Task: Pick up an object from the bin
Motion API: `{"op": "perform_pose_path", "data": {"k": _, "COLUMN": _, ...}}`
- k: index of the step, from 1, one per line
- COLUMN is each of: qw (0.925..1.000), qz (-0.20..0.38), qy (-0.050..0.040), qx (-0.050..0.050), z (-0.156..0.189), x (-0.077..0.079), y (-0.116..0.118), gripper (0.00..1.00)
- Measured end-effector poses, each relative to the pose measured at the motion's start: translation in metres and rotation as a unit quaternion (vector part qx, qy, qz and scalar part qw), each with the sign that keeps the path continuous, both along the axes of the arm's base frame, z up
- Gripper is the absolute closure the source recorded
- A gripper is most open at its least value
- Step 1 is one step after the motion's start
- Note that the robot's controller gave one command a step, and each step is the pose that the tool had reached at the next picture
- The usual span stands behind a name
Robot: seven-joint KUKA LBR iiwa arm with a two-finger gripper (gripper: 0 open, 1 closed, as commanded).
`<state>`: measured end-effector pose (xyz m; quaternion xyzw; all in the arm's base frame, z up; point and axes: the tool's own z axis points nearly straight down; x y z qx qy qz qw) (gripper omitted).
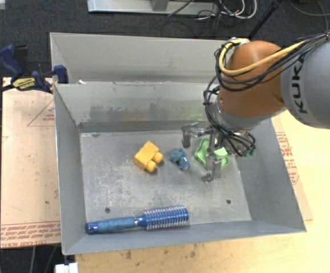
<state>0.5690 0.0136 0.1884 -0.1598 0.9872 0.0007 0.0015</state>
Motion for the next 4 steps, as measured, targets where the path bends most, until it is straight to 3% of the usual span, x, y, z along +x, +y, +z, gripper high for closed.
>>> {"op": "perform_pose_path", "data": {"k": 1, "qw": 0.9869, "qz": 0.162, "qy": 0.0010, "qx": 0.000, "z": -0.105, "x": 0.061, "y": -0.013, "gripper": 0.00}}
{"op": "perform_pose_path", "data": {"k": 2, "qw": 0.9787, "qz": 0.205, "qy": 0.0011, "qx": 0.000, "z": -0.119, "x": 0.047, "y": 0.010, "gripper": 0.00}}
{"op": "perform_pose_path", "data": {"k": 3, "qw": 0.9797, "qz": 0.200, "qy": -0.0023, "qx": -0.001, "z": -0.118, "x": 0.086, "y": -0.016, "gripper": 0.00}}
{"op": "perform_pose_path", "data": {"k": 4, "qw": 0.9882, "qz": 0.153, "qy": 0.0008, "qx": 0.001, "z": -0.118, "x": 0.036, "y": 0.021, "gripper": 0.00}}
